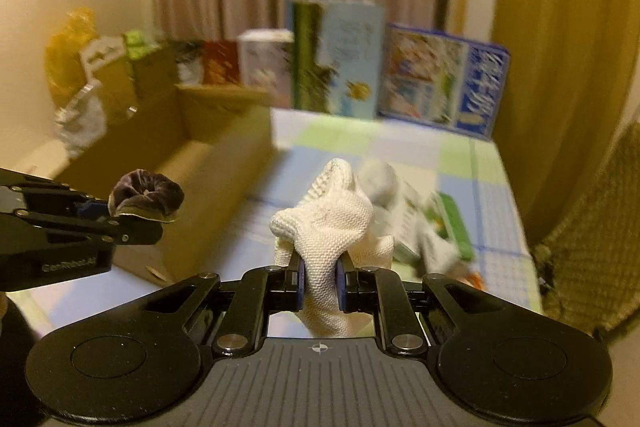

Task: Organize objects
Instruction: 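Carry scrunchie and sock over the box and release both inside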

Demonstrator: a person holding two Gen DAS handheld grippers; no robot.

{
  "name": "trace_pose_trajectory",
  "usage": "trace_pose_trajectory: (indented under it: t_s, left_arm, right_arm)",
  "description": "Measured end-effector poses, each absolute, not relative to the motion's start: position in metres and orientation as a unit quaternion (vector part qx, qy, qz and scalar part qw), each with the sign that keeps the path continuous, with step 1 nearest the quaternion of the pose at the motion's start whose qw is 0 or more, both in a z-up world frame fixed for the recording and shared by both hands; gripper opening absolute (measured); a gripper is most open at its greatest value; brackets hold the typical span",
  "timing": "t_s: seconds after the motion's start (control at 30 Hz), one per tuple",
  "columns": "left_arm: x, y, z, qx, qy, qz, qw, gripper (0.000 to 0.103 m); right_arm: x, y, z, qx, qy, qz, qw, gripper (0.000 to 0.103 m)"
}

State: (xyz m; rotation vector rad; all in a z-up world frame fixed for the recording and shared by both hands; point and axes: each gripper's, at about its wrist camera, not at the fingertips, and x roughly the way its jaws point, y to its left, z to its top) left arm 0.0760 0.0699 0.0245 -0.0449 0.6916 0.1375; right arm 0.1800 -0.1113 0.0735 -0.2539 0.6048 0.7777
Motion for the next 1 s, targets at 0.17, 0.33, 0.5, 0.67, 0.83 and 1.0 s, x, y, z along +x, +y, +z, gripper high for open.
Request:
trace_pose_trajectory:
  t_s: [0.17,0.33,0.5,0.67,0.83,1.0]
  left_arm:
    - [0.054,0.11,0.048,-0.021,0.324,0.105,0.94,0.017]
    - [0.046,0.147,0.057,-0.02,0.323,0.131,0.937,0.017]
    - [0.045,0.177,0.058,-0.025,0.324,0.144,0.935,0.017]
    - [0.053,0.197,0.053,-0.026,0.329,0.146,0.933,0.017]
    - [0.064,0.21,0.044,-0.022,0.336,0.144,0.931,0.017]
    - [0.076,0.217,0.036,-0.025,0.342,0.138,0.929,0.018]
  right_arm:
    - [0.164,-0.07,0.095,-0.12,0.272,0.414,0.86,0.012]
    - [0.163,-0.029,0.103,-0.125,0.266,0.443,0.847,0.012]
    - [0.168,0.006,0.104,-0.131,0.27,0.462,0.835,0.012]
    - [0.176,0.036,0.101,-0.133,0.276,0.471,0.827,0.012]
    - [0.189,0.05,0.093,-0.133,0.285,0.47,0.824,0.012]
    - [0.201,0.062,0.082,-0.13,0.297,0.467,0.822,0.012]
